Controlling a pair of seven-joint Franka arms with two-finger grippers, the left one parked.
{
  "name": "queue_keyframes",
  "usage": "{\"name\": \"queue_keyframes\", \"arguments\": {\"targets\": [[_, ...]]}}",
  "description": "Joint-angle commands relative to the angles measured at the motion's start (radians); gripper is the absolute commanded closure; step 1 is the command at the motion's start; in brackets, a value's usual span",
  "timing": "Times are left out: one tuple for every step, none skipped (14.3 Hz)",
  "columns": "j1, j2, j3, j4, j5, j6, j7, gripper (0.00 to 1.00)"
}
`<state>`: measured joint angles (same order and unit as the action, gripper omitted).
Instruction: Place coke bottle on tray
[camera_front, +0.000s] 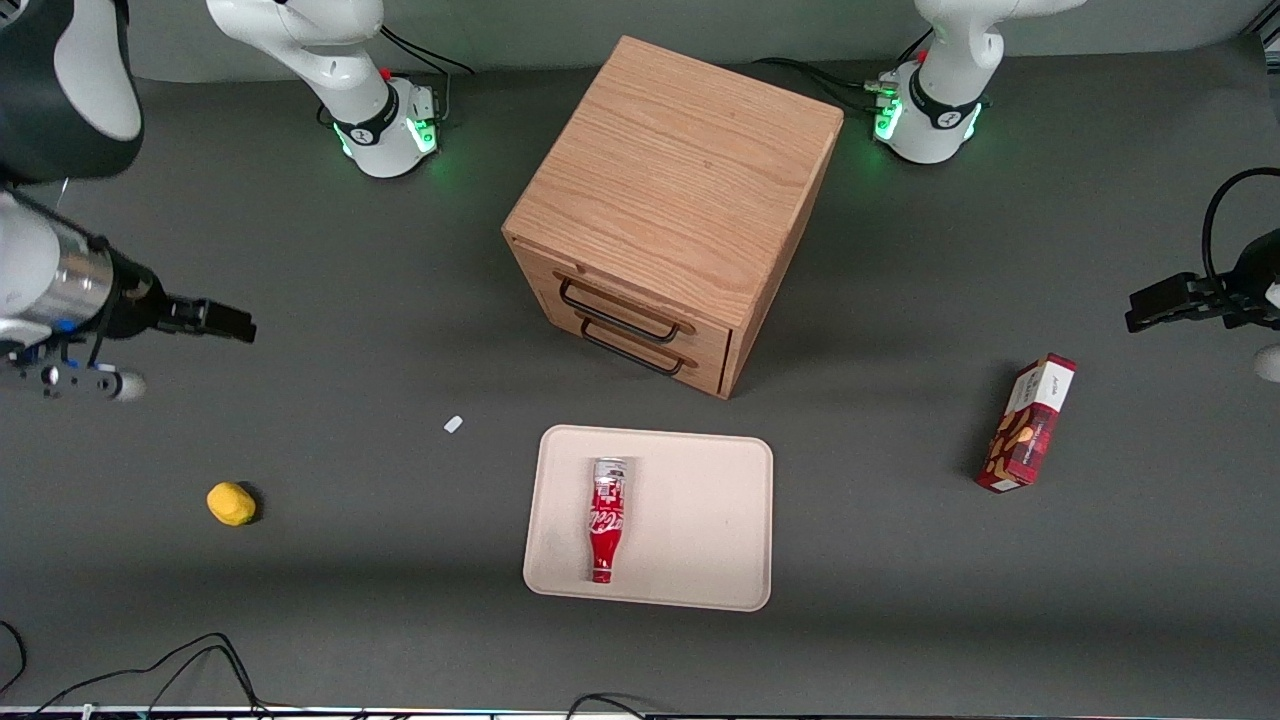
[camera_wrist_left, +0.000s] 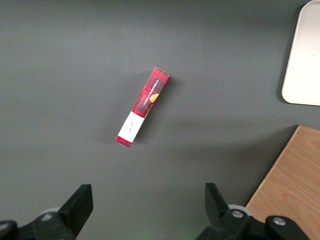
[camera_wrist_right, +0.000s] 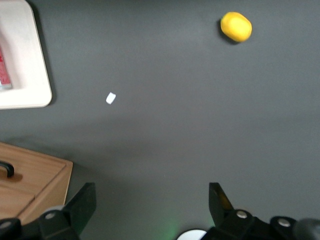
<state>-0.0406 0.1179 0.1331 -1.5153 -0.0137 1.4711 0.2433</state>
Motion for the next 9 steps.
{"name": "queue_keyframes", "arguments": {"targets": [[0.088, -0.089, -0.094, -0.095, 0.001, 0.025, -0.015, 0.00], [0.114, -0.092, -0.121, -0.094, 0.003, 0.025, -0.012, 0.00], [0.117, -0.101, -0.125, -0.094, 0.006, 0.021, -0.012, 0.00], [0.117, -0.106, -0.127, -0.092, 0.023, 0.020, -0.007, 0.00], [0.117, -0.106, -0.128, -0.089, 0.033, 0.018, -0.004, 0.00], [0.119, -0.100, -0.128, -0.080, 0.034, 0.018, -0.001, 0.00], [0.119, -0.096, -0.127, -0.071, 0.034, 0.018, -0.002, 0.00], [0.119, -0.093, -0.127, -0.066, 0.034, 0.018, -0.004, 0.00], [0.116, -0.093, -0.128, -0.065, 0.037, 0.018, -0.007, 0.00]]}}
